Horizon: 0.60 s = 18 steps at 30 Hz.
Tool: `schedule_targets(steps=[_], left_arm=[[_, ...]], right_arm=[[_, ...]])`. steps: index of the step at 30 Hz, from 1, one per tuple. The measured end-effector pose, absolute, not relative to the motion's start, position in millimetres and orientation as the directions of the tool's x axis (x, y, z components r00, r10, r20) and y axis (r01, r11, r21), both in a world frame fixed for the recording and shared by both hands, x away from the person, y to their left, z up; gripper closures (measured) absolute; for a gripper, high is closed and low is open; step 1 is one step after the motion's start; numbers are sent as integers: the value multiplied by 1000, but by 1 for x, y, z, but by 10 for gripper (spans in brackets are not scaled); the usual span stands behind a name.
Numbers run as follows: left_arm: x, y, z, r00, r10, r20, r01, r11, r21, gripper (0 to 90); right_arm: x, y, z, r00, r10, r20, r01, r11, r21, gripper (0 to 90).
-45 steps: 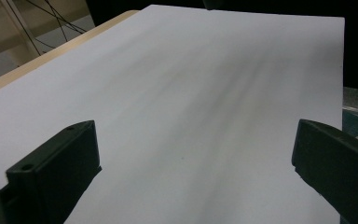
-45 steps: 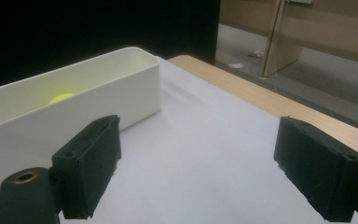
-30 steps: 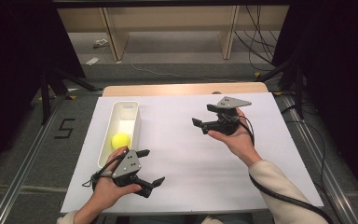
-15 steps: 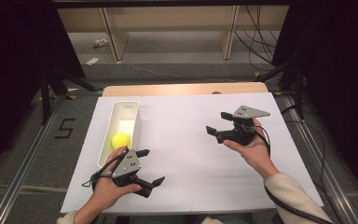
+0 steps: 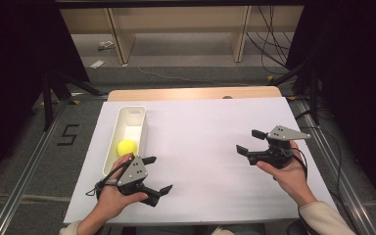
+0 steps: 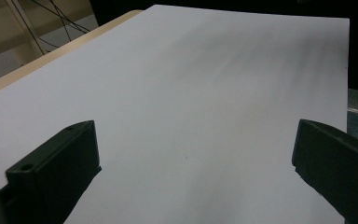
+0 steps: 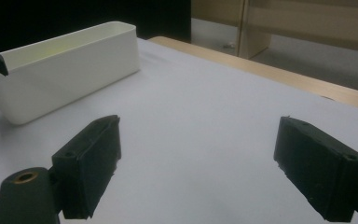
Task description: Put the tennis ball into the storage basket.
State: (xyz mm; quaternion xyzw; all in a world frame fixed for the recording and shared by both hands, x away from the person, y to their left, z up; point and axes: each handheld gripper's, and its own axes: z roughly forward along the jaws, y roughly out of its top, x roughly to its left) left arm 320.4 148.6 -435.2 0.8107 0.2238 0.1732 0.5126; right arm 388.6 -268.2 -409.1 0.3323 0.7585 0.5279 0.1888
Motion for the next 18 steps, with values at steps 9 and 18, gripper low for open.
schedule_targets(steps=[9,18], left_arm=[[321,149,-435,839,542,49,188,-373,908,1],[321,149,-434,841,538,51,183,-373,910,1]], right_arm=[[377,-282,-418,-704,706,76,323,223,920,153],[376,-284,-419,-714,696,73,317,229,921,153]])
